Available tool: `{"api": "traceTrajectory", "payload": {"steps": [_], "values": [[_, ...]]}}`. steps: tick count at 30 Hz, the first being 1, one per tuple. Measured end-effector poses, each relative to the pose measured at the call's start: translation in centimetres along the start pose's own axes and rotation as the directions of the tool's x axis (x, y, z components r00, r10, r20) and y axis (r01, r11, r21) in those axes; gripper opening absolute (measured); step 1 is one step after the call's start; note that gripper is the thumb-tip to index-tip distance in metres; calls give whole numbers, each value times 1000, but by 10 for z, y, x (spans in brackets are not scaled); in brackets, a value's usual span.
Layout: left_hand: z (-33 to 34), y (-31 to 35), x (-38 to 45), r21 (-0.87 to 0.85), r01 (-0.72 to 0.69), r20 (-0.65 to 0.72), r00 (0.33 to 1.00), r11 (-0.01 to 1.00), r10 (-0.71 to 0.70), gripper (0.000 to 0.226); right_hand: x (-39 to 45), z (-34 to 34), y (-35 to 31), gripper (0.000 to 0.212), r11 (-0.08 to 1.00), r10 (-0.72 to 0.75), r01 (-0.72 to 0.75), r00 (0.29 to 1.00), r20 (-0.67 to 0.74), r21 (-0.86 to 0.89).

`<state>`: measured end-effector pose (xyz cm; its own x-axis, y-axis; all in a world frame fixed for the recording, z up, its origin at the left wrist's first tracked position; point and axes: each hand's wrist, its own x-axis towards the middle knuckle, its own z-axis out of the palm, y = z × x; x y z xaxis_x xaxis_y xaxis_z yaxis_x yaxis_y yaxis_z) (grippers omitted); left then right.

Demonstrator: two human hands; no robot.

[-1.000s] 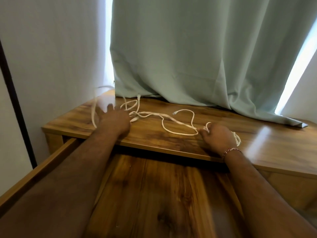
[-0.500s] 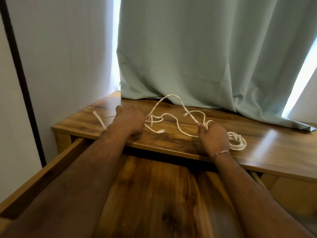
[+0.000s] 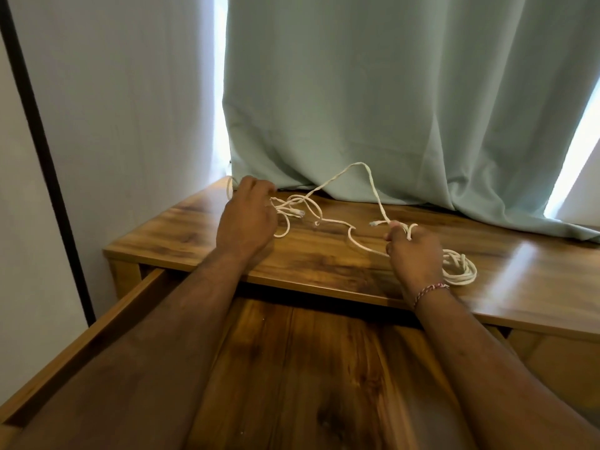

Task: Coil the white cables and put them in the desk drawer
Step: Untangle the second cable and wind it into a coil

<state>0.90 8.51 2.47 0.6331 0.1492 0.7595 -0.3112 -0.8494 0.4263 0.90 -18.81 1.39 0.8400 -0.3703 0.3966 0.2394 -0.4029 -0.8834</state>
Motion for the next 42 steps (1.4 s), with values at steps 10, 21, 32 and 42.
{"api": "traceTrajectory", "payload": {"steps": [10, 21, 32, 42], "values": [[14, 43, -8, -163, -423, 217, 866, 892, 450, 57, -37, 2, -29, 40, 958, -191, -7, 727, 660, 285], [41, 39, -36, -47, -346, 422, 843, 937, 333, 18, -42, -5, -50, 36, 366, -337, -563, 662, 670, 741], [37, 58, -38, -45, -487, 430, 779, 872, 457, 20, -24, -13, -45, 24, 184, -135, -397, 896, 423, 899], [55, 86, -44, -95, -675, 292, 683, 731, 669, 16, -15, -5, -38, 20, 496, 193, -249, 966, 174, 832]]}}
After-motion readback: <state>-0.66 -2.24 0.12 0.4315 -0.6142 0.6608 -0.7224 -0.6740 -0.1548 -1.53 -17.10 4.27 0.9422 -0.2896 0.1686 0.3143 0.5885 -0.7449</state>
